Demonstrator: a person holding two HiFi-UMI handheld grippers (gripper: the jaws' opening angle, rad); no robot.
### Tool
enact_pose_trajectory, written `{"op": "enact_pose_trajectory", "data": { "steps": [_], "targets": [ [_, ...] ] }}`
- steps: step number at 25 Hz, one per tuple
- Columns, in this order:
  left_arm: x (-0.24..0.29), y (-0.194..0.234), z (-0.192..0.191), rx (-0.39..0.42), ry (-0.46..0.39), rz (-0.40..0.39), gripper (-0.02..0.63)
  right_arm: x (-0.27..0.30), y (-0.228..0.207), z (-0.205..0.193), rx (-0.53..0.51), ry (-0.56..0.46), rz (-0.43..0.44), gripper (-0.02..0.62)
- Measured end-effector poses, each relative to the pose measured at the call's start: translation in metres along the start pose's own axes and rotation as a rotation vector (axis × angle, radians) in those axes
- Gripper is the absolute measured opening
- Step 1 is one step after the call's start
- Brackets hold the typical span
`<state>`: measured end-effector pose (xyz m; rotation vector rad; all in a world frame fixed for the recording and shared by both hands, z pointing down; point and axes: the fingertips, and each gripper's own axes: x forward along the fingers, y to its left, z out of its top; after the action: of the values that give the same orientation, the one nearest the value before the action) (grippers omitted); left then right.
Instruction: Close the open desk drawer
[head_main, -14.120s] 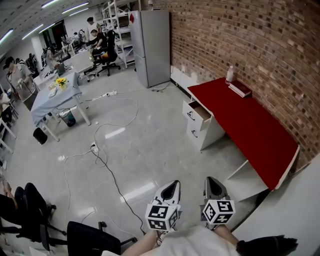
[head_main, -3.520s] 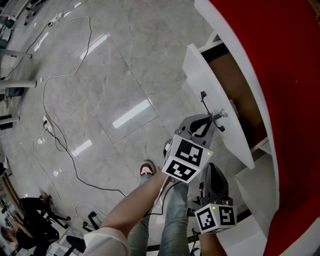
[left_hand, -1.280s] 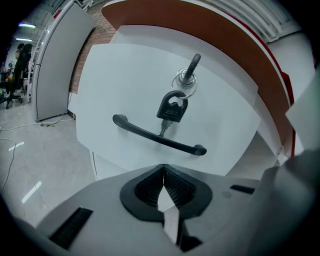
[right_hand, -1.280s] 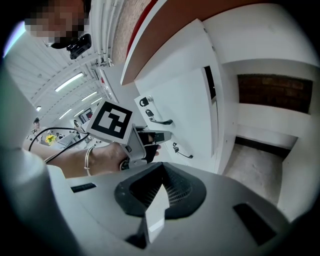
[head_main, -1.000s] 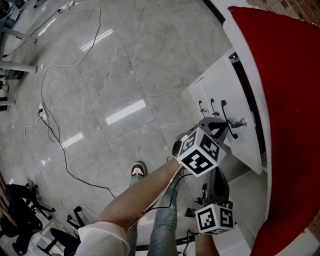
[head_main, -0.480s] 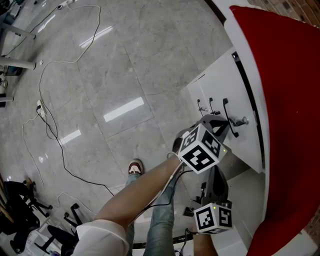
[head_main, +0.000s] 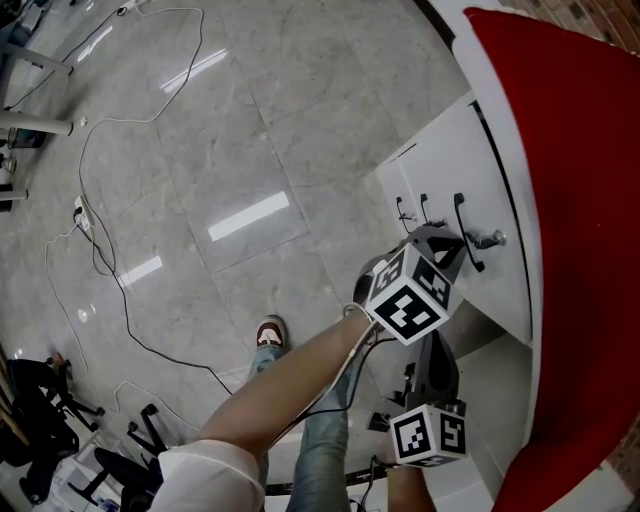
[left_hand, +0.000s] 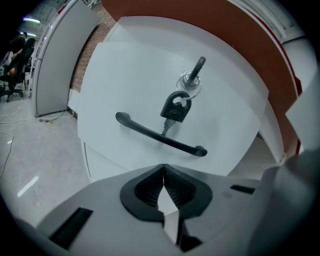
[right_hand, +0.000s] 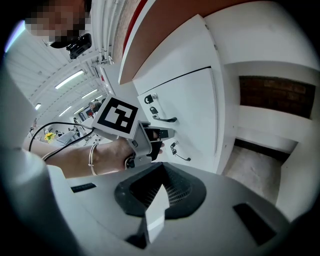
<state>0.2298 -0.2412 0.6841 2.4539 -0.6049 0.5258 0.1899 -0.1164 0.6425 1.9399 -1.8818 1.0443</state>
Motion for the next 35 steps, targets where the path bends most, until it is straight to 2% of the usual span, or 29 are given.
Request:
{"op": "enact_pose_trajectory", "data": {
  "steps": [11,15,35],
  "targets": [
    [0.006,0.000,0.004,0.006,0.001,0.004,0.009,0.001,-0.003,0.005,-0.010,0.005,0.009,-0.002],
    [0.010,-0.002,0.008,-0.018,0.004,0.006,0.008,0.002,-0.004,0.006,-0.016,0.000,0.014,-0.002],
    [0.015,0.001,0.009,0.004,0.016,0.027,0.009,0.001,0.000,0.001,-0.039,0.011,0.032,-0.002]
  ]
}}
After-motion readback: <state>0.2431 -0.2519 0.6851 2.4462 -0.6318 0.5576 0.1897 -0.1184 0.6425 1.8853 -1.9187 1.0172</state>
